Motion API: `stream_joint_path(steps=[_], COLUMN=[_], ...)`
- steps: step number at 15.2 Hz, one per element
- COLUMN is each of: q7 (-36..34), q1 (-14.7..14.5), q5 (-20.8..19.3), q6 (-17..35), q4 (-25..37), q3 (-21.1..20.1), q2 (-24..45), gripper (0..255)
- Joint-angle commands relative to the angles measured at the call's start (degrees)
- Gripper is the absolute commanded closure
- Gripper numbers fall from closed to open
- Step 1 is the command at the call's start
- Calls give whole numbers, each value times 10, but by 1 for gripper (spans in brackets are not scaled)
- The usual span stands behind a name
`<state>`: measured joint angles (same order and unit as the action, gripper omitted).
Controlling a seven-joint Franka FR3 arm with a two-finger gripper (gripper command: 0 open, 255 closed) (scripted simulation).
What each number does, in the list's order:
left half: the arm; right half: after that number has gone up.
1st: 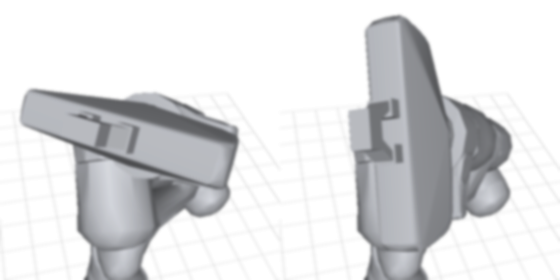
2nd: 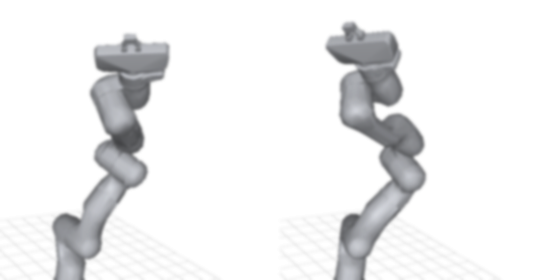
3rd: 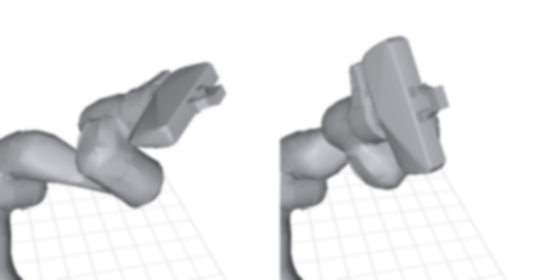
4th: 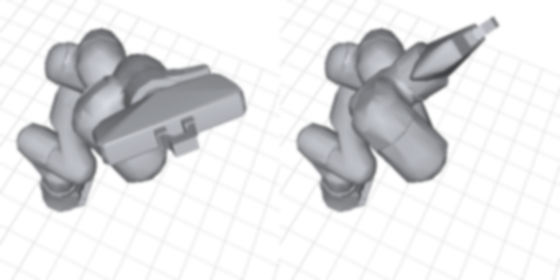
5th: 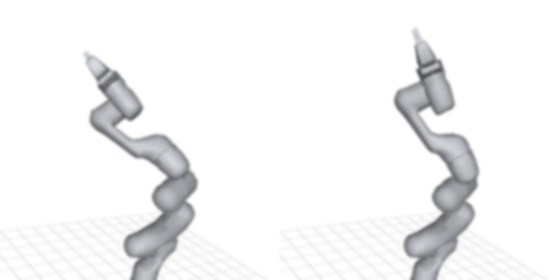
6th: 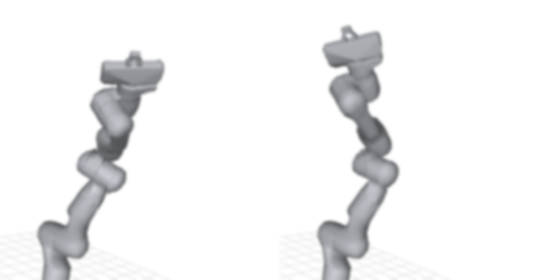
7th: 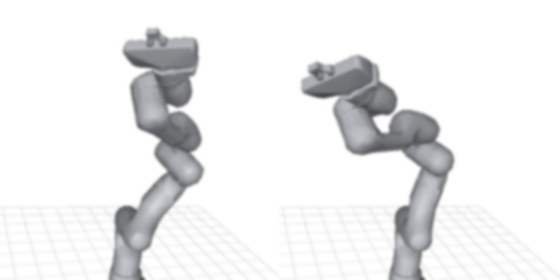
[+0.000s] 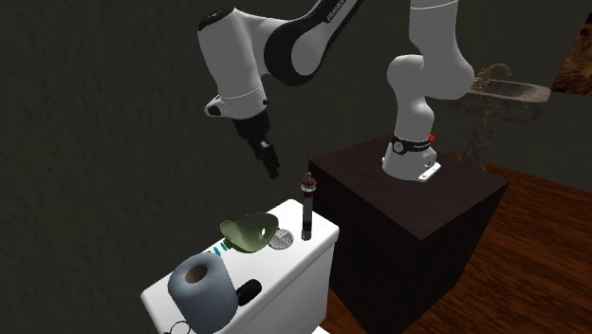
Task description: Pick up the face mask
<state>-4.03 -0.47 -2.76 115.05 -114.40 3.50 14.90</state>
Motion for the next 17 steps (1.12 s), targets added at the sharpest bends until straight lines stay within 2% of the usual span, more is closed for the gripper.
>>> stream_joint_path(steps=[1,9,13,16,17], q7=[5,11,12,14,18], q1=[4,13,18,21,15], q5=[3,17,22,27,38], q6=[4,-12,-43,-83,-89], q4=[40,234,365,496,514], q3=[1,-3,-6,-5,6], q2=[48,244,353,449,462], gripper=[0,0,0,0,0])
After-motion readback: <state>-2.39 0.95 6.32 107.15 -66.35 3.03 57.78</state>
